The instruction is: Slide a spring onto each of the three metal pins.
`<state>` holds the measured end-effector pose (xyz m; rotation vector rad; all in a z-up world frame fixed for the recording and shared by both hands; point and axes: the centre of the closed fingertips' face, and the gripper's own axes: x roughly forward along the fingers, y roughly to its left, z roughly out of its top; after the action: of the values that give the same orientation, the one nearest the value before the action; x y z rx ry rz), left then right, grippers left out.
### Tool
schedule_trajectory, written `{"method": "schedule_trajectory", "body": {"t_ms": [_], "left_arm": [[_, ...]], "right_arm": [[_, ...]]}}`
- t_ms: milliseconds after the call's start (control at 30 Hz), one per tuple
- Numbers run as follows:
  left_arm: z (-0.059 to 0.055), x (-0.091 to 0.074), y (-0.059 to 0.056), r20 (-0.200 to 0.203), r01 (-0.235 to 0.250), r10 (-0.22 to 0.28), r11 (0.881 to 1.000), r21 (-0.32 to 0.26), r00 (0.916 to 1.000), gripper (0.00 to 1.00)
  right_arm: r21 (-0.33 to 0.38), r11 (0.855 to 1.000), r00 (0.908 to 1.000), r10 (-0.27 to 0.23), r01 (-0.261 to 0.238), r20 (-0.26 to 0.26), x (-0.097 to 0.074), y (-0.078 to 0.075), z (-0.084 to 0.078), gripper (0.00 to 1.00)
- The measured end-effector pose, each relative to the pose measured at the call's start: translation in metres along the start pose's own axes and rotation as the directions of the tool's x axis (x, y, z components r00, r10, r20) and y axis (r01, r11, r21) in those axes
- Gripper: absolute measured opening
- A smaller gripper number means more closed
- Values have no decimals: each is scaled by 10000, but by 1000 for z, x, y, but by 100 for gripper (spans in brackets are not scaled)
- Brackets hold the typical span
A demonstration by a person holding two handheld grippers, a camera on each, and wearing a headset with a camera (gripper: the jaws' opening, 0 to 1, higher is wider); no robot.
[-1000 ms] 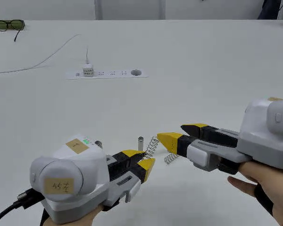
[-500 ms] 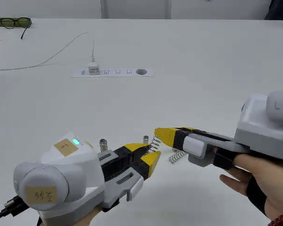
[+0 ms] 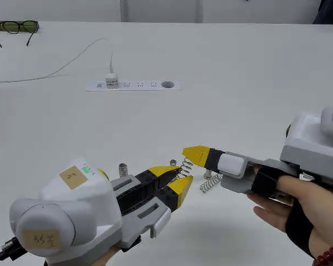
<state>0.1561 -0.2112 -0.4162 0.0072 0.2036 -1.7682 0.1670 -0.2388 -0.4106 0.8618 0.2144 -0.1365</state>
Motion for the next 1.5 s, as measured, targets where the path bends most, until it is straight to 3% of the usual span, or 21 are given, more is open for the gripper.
{"method": "schedule_trajectory", "body": {"t_ms": [200,267,567,667,767,900,1100,1500], "left_arm": [[2,-1,0,72,3,-3,10000,43,10000,11],[0,-1,0,-96,4,-5,9999,-115,10000,11],[-2,0,-1,-362,-70,55,9992,-394,9993,12],[-7,0,3,-713,-230,185,9978,-620,9973,14],[-7,-1,6,-711,-288,251,9983,-514,9972,17],[-13,-3,9,-1084,-352,291,9979,-543,9937,21],[-25,-9,12,-1660,-510,390,9963,-686,9854,27],[-38,-16,12,-2216,-600,512,9976,-333,9738,42]], "right_arm": [[797,9958,9990,434,-440,93,0,3,0,12],[894,9944,9984,567,-571,68,0,5,0,12],[220,9974,9976,686,-685,-28,0,7,-1,11],[-211,9979,9981,618,-619,-41,1,8,-1,11],[-775,9950,9980,631,-632,-41,4,9,0,11],[-2083,9769,9989,454,-473,-141,7,9,2,11],[-3636,9313,9996,281,-226,98,15,8,10,11],[-4812,8764,9989,57,176,469,36,-3,21,11]]}}
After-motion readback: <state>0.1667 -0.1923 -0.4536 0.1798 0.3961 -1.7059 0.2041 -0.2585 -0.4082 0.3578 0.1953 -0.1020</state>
